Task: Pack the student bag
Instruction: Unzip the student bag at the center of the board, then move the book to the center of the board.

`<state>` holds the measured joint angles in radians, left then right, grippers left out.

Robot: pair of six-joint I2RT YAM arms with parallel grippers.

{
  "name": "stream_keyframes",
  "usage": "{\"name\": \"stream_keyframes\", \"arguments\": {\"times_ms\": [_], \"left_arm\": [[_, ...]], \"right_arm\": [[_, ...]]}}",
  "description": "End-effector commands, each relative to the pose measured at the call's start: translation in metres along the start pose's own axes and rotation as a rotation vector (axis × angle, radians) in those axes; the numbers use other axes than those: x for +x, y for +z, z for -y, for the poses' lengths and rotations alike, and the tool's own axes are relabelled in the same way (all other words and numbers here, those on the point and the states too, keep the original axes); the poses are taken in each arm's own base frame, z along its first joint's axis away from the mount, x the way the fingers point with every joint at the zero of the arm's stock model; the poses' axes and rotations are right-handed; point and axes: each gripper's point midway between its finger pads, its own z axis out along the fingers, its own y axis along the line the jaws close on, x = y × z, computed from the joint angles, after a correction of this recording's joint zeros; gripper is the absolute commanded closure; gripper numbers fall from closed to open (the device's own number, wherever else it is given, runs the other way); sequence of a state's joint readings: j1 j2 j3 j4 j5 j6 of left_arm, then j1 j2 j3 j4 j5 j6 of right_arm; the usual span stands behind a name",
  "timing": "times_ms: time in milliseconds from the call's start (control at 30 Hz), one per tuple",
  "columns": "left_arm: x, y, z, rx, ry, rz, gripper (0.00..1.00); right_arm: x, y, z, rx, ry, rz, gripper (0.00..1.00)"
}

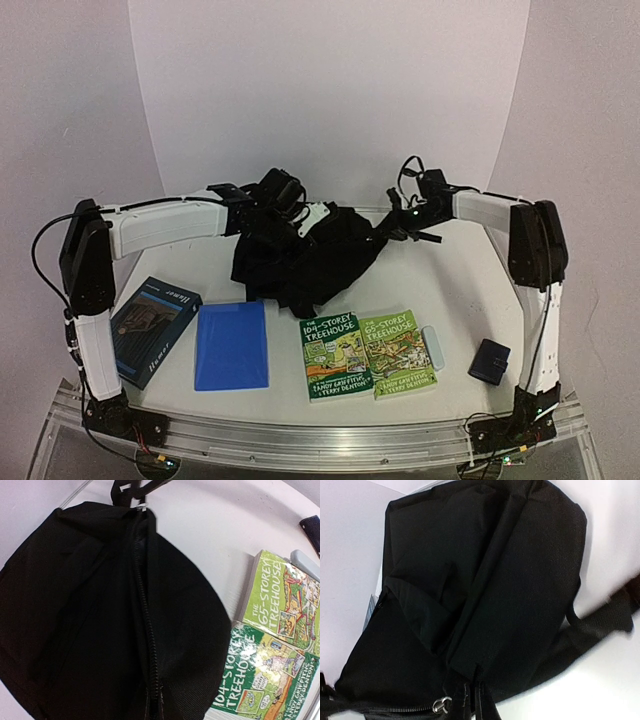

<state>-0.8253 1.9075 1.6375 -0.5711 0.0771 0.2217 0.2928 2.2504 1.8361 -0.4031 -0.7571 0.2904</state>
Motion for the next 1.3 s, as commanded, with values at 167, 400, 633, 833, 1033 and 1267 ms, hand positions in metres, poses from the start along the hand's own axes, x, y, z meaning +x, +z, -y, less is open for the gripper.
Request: {"name": "stream_keyframes", "arguments": {"times_ms": [167,400,633,833,1033,1267], "left_arm": [[-0.016,0.023,-0.076,-0.077,0.018,-0.013,0.92],[-0.002,0.037,-0.076,-0.072,-0.148,-0.056,0.51],[0.035,-0.013,-0.075,-0.145,-0.506,-0.112,0.06],[0.117,-0.053,-0.082,-0.291,-0.894,-0.228,0.0],[0.192,-0.114,-0.082,-0.558,-1.232,-0.229,0.0],[0.283,-0.182,-0.066,-0.864,-1.658,-0.231,0.0]], "right_arm": [[0.03,-0.081,0.061,0.197,0.074,0.088,1.0],[0.052,-0.054,0.051,0.168,0.075,0.022,0.88],[0.007,-0.072,0.027,0.176,-0.043,0.09,0.03],[-0.014,-0.06,-0.012,0.142,-0.169,0.104,0.02],[-0.005,-0.031,-0.056,0.072,-0.253,0.061,0.02],[0.005,-0.01,-0.073,0.027,-0.268,0.025,0.02]]}}
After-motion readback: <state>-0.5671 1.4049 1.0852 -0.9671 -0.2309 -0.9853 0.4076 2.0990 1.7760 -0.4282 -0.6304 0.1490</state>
